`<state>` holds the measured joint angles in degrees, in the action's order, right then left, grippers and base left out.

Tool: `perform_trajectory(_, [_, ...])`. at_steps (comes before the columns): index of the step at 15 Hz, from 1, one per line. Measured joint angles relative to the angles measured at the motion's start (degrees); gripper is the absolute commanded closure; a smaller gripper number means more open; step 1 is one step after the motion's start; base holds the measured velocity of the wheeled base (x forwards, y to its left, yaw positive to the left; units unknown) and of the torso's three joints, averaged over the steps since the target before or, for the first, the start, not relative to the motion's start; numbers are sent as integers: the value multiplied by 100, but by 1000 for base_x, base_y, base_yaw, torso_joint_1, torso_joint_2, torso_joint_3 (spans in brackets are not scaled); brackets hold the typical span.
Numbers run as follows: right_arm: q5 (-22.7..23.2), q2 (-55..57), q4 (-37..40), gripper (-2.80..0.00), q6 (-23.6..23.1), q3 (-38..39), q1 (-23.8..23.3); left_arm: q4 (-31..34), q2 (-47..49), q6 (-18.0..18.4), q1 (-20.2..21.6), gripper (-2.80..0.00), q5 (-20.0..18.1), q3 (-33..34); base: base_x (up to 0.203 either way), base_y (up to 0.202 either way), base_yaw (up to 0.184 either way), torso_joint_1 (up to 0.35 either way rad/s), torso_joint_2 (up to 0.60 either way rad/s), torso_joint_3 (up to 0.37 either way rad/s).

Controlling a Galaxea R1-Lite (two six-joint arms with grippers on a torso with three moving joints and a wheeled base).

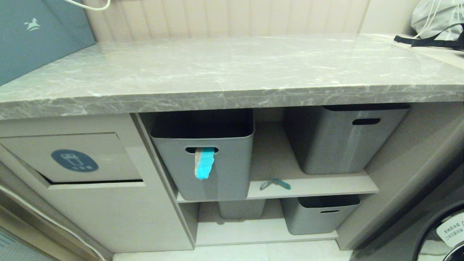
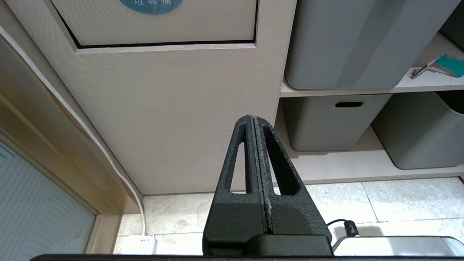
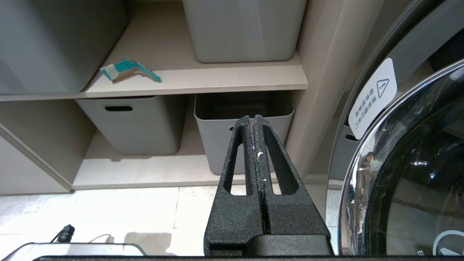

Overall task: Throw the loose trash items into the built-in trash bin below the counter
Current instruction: Pick up the garbage

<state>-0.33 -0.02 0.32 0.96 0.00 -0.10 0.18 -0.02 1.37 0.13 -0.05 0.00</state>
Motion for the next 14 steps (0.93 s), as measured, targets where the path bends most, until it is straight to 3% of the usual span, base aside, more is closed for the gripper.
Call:
perform_trajectory(6, [0, 0, -2, 0, 0, 0, 0, 17, 2, 306, -6, 0, -123, 0, 0, 0, 0, 0, 0, 0])
perform_trajectory(9, [0, 0, -2, 0, -2, 0, 0, -6, 2, 1160, -11, 0, -370, 0, 0, 0, 0, 0, 0, 0])
perform_trajectory(10, [0, 0, -2, 0, -2, 0, 0, -11, 3, 1280, -13, 0, -385, 0, 0, 0, 0, 0, 0, 0])
perform_trajectory(14, [0, 0, 1, 0, 0, 0, 0, -11, 409, 1285, -27, 0, -386, 0, 0, 0, 0, 0, 0, 0])
